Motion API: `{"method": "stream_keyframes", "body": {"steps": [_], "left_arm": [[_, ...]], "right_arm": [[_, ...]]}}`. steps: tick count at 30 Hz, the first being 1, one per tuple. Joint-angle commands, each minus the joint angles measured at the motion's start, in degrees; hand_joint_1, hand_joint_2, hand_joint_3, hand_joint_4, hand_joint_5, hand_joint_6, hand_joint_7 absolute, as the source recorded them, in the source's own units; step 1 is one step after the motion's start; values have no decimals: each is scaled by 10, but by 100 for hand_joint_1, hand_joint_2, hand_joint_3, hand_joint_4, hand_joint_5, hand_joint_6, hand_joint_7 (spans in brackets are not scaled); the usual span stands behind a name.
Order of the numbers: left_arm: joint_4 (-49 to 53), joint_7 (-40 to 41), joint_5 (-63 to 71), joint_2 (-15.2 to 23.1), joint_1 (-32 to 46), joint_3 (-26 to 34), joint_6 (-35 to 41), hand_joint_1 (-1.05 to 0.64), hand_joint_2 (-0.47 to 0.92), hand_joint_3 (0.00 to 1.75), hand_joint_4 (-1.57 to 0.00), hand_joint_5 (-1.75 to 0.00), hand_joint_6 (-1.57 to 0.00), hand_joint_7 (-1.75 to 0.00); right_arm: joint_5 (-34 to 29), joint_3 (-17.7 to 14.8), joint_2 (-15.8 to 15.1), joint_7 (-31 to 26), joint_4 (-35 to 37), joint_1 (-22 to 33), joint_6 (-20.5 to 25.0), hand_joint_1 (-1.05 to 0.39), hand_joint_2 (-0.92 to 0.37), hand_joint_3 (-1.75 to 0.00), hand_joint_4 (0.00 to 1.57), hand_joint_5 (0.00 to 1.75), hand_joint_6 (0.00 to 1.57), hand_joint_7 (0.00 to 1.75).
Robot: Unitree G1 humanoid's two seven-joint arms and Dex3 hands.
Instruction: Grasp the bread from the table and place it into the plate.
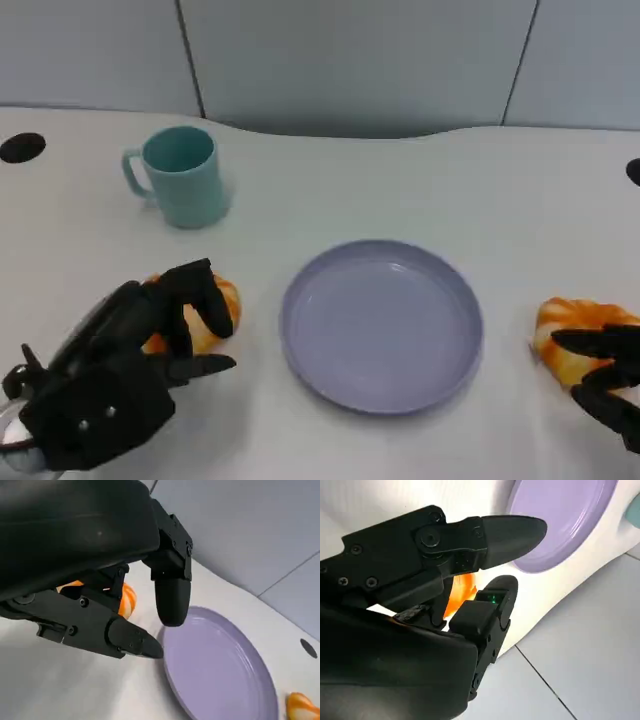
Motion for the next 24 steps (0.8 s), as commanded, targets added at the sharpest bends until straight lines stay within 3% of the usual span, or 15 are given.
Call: {"method": "stream_keyframes", "body": {"steps": [1, 2, 5, 14, 20, 24], "left_arm": [[-98, -23, 116, 80, -30, -17, 32, -51, 87, 0, -25, -84, -48, -33], [-111, -34, 131, 90, -35, -22, 42, -54, 85, 0, -18, -64, -44, -14], [-138, -64, 186, 118, -56, -41, 68, -55, 78, 0, -8, -44, -35, -2], [-168, -114, 273, 143, -99, -76, 114, -43, 69, 0, 0, -36, -27, 0], [-152, -178, 285, 137, -139, -103, 153, -60, 72, 1, 0, -33, -22, -1], [-125, -224, 278, 119, -170, -121, 196, -55, 69, 0, 0, -27, -20, -1]], "right_arm": [[-6, 4, 4, -9, -2, -2, 11, -23, -92, -33, 66, 69, 84, 1], [-8, 6, 4, -9, -3, -2, 13, -23, -92, -33, 65, 69, 84, 1], [-12, 11, 10, -13, -3, -5, 17, -23, -92, -33, 65, 69, 84, 1], [-12, 21, 23, -21, -1, -7, 15, -22, -92, -31, 66, 71, 85, 2], [-10, 23, 27, -21, -6, -10, 26, -24, -92, -31, 68, 72, 86, 2], [-3, 19, 24, -17, -8, -8, 19, -22, -92, -31, 67, 73, 86, 2]]}}
